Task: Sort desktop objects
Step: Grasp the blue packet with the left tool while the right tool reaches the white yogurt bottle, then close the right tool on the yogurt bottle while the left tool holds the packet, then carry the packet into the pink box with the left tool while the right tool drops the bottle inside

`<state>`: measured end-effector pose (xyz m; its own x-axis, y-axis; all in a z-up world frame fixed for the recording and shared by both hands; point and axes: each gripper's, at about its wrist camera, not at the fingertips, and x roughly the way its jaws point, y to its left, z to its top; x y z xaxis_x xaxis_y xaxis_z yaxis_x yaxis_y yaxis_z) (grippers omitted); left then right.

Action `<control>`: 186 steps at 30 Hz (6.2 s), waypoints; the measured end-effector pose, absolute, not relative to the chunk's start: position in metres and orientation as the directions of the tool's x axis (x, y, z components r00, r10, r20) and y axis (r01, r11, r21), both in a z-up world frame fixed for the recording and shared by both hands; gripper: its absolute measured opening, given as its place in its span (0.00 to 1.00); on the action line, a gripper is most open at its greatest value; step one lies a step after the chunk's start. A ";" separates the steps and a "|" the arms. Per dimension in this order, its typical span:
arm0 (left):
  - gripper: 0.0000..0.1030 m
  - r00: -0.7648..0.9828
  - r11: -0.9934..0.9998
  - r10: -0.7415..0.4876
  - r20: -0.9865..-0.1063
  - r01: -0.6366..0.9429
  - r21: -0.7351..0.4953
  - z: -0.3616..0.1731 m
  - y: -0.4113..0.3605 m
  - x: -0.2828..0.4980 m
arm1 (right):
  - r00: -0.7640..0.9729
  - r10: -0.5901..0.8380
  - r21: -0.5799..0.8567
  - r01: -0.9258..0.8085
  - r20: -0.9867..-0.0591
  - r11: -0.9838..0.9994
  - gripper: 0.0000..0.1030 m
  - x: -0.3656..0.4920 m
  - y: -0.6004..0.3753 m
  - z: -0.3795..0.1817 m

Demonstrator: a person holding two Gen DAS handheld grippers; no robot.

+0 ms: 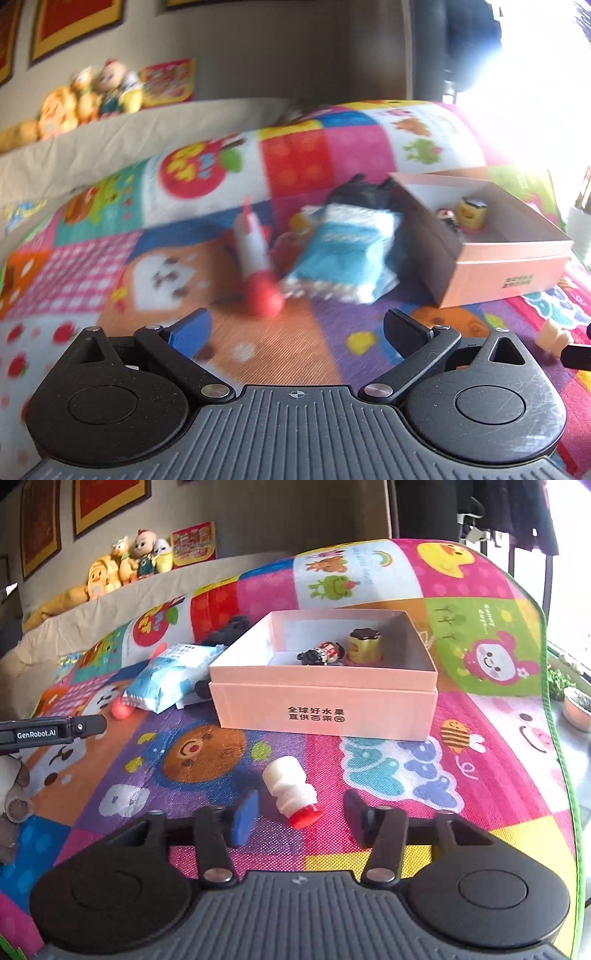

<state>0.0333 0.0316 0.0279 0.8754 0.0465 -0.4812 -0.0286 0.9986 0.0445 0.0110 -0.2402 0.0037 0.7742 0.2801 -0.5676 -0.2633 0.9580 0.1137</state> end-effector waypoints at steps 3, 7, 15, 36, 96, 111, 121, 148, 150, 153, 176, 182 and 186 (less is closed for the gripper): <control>0.99 0.883 0.990 0.069 -0.465 -0.001 0.144 0.029 0.010 0.054 | 0.778 0.278 0.143 -0.240 -0.563 0.960 0.83 0.013 -0.244 0.002; 0.98 0.867 0.990 0.063 -0.494 0.009 0.143 0.025 0.000 0.084 | 0.782 0.283 0.185 -0.216 -0.555 0.959 0.91 0.014 -0.248 0.001; 0.62 0.837 0.991 0.064 -0.543 0.011 0.133 0.025 0.005 0.101 | 0.774 0.316 0.288 -0.181 -0.548 0.940 0.98 0.019 -0.263 -0.003; 0.94 0.848 0.989 -0.096 -0.521 0.139 0.045 0.031 0.000 -0.008 | 0.746 0.300 0.266 -0.169 -0.595 0.949 1.00 0.026 -0.258 -0.006; 1.00 0.756 0.987 -0.162 -0.634 0.131 -0.097 0.002 0.009 0.010 | 0.742 0.268 -0.050 -0.376 -0.615 0.925 0.61 0.065 -0.217 0.000; 1.00 0.756 0.987 -0.161 -0.635 0.131 -0.095 0.002 0.009 0.009 | 0.727 0.276 -0.002 -0.356 -0.629 0.934 0.61 0.044 -0.212 -0.001; 1.00 0.765 0.987 -0.160 -0.624 0.125 -0.100 0.004 0.010 0.007 | 0.745 0.258 0.039 -0.299 -0.615 0.954 0.44 0.044 -0.217 0.002; 0.57 0.811 0.957 -0.177 -0.558 0.275 0.096 0.056 -0.030 -0.034 | 0.806 0.280 -0.018 -0.338 -0.521 0.941 0.44 -0.046 -0.258 0.054; 0.57 0.835 0.945 -0.205 -0.510 0.305 0.120 0.078 -0.036 -0.041 | 0.818 0.285 -0.012 -0.335 -0.500 0.942 0.44 -0.052 -0.263 0.061; 0.58 0.868 0.924 -0.240 -0.435 0.342 0.173 0.108 -0.050 -0.037 | 0.835 0.299 0.003 -0.336 -0.462 0.942 0.44 -0.059 -0.267 0.073; 0.97 0.802 0.934 -0.254 -0.540 0.348 0.079 0.053 -0.033 0.058 | 0.828 0.266 0.045 -0.281 -0.495 0.959 0.44 -0.018 -0.283 0.080; 0.98 0.760 0.962 -0.271 -0.590 0.231 -0.145 0.037 0.012 0.046 | 0.844 0.329 -0.005 -0.365 -0.424 0.931 0.44 0.032 -0.242 0.127; 0.99 0.795 0.975 -0.219 -0.566 0.194 -0.105 0.039 0.025 0.037 | 0.835 0.330 0.034 -0.352 -0.441 0.935 0.54 0.091 -0.217 0.152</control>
